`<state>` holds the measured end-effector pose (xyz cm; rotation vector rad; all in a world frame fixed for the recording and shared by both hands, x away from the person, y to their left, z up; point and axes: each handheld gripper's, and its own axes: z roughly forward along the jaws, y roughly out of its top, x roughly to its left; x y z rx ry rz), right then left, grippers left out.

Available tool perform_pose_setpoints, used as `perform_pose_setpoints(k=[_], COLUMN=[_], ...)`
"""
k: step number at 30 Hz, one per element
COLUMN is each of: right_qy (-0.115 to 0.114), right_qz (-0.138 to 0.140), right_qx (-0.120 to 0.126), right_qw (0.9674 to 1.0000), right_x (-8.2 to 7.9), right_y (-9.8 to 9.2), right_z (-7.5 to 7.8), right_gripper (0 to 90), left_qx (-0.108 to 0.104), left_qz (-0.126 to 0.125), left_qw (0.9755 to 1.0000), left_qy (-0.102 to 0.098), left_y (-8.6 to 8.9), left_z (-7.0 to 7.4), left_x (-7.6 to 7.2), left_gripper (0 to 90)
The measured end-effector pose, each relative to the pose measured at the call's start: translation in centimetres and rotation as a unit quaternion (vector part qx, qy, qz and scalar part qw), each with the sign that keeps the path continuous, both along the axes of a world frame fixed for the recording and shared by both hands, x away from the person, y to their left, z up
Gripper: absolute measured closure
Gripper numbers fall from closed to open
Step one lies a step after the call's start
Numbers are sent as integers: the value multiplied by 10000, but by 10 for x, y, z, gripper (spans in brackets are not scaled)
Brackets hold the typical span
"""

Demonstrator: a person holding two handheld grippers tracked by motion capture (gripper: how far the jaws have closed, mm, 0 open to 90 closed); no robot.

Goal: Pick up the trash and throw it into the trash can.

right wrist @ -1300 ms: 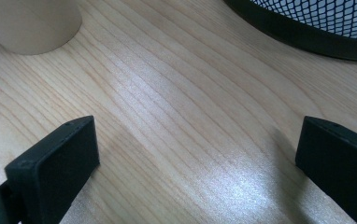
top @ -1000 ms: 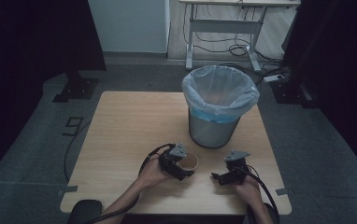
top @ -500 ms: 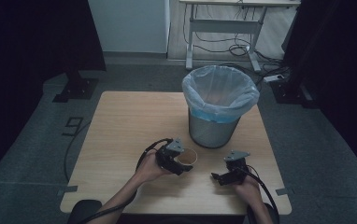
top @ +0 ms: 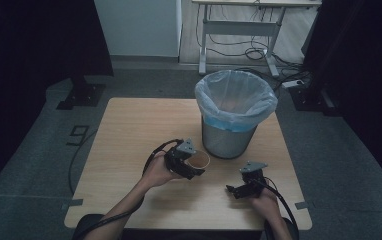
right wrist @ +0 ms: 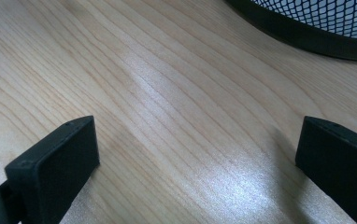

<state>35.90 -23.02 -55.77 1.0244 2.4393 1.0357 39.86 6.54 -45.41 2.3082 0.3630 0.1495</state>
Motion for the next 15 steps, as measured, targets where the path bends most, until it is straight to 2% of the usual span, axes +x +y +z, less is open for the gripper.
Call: perform_pose_setpoints(k=[10, 13, 15], right_qy=[3, 4, 3], right_qz=[12, 14, 13], right_qx=[-3, -10, -10], right_qw=[10000, 10000, 10000], right_x=[0, 0, 0], right_y=[0, 0, 0], right_z=[0, 0, 0], right_gripper=[0, 0, 0], left_qx=[-132, -103, -101], left_qz=[49, 44, 49], left_qw=[9999, 9999, 9999], left_qy=[-24, -101, -105], left_y=[4, 5, 5], left_z=[28, 41, 44], left_x=[9, 12, 12], left_gripper=[247, 247, 247])
